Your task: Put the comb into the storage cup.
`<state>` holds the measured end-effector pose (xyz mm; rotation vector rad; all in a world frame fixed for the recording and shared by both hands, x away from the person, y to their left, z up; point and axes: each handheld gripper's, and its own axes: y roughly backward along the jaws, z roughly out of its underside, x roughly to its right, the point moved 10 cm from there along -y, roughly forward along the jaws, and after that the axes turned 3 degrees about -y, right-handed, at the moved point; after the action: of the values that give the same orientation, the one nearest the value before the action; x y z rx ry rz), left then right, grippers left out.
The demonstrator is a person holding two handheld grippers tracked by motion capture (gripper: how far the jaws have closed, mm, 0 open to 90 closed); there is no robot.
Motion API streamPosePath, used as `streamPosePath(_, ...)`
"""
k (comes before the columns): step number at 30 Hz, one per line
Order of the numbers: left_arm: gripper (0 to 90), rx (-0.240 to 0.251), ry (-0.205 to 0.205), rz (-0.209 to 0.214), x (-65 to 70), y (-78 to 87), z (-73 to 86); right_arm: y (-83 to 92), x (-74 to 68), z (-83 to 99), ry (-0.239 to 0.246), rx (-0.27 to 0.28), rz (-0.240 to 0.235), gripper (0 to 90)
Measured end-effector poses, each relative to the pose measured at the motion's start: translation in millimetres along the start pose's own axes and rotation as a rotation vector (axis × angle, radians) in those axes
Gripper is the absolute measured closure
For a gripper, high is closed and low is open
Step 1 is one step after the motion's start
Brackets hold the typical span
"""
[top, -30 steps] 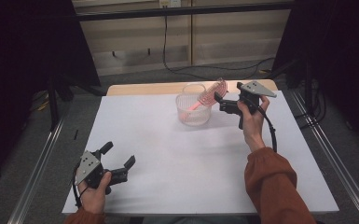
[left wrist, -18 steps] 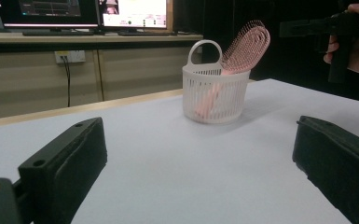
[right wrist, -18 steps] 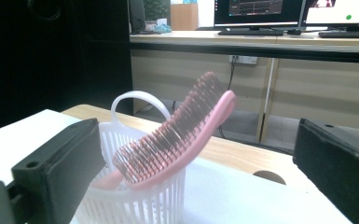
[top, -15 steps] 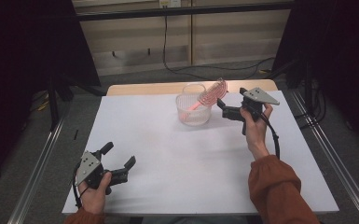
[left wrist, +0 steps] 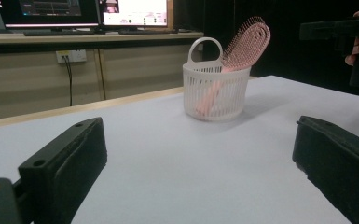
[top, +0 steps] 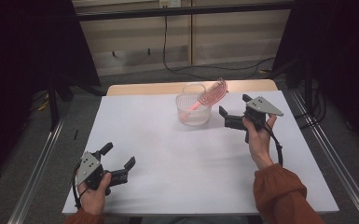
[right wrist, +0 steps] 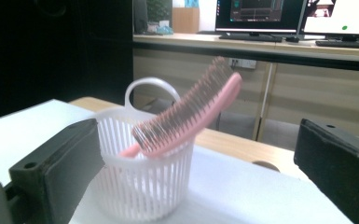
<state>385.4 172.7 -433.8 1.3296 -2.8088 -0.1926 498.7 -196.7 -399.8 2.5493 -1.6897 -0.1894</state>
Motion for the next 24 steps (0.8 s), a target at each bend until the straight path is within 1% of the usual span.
streamPosePath(2, 3.0, 0.003, 0.004, 0.0, 0.1, 0.7, -0.1, 3.4, 1.9, 3.0, 0.011, -0.004, 0.013, 0.2)
streamPosePath(5, 3.0, 0.005, 0.002, 0.0, -0.3, 1.6, -0.6, 9.1, 4.3, 5.2, 0.001, -0.001, 0.015, 0.1)
streamPosePath(6, 3.0, 0.006, 0.009, -0.002, -0.1, 1.5, -0.5, 11.6, 5.2, 5.6, 0.005, 0.004, 0.021, 0.1)
streamPosePath(9, 3.0, 0.005, 0.008, -0.003, -0.2, 1.7, -0.1, 18.1, 5.4, 8.1, 0.005, 0.001, 0.02, 0.2)
streamPosePath(12, 3.0, 0.004, 0.01, -0.003, -0.3, 1.7, -0.1, 25.3, 5.7, 8.8, 0.01, 0.01, 0.022, 0.1)
streamPosePath(14, 3.0, 0.003, 0.017, -0.001, 0.6, 1.4, 0.4, 31.2, 5.1, 7.7, 0.005, 0.026, 0.02, 0.0)
streamPosePath(15, 3.0, 0.003, 0.018, 0.0, 1.0, 1.3, 0.3, 35.1, 5.5, 7.1, 0.01, 0.035, 0.034, 0.0)
streamPosePath(16, 3.0, 0.002, 0.01, 0.001, 0.9, 1.6, 0.0, 37.1, 5.8, 6.6, 0.012, 0.043, 0.042, 0.0)
streamPosePath(17, 3.0, 0.004, 0.014, -0.001, 0.9, 1.7, -0.4, 40.0, 5.3, 7.0, 0.012, 0.048, 0.041, 0.0)
streamPosePath(20, 3.0, 0.009, 0.014, -0.003, -0.3, 2.4, -1.0, 46.4, 4.7, 11.6, 0.008, 0.043, 0.039, 0.0)
streamPosePath(22, 3.0, 0.006, 0.012, -0.002, -0.8, 2.1, -0.4, 49.4, 3.8, 15.4, 0.008, 0.029, 0.033, 0.0)
streamPosePath(24, 3.0, 0.005, 0.008, -0.002, -0.1, 2.2, -0.5, 52.5, 4.5, 18.2, 0.015, 0.022, 0.044, 0.0)
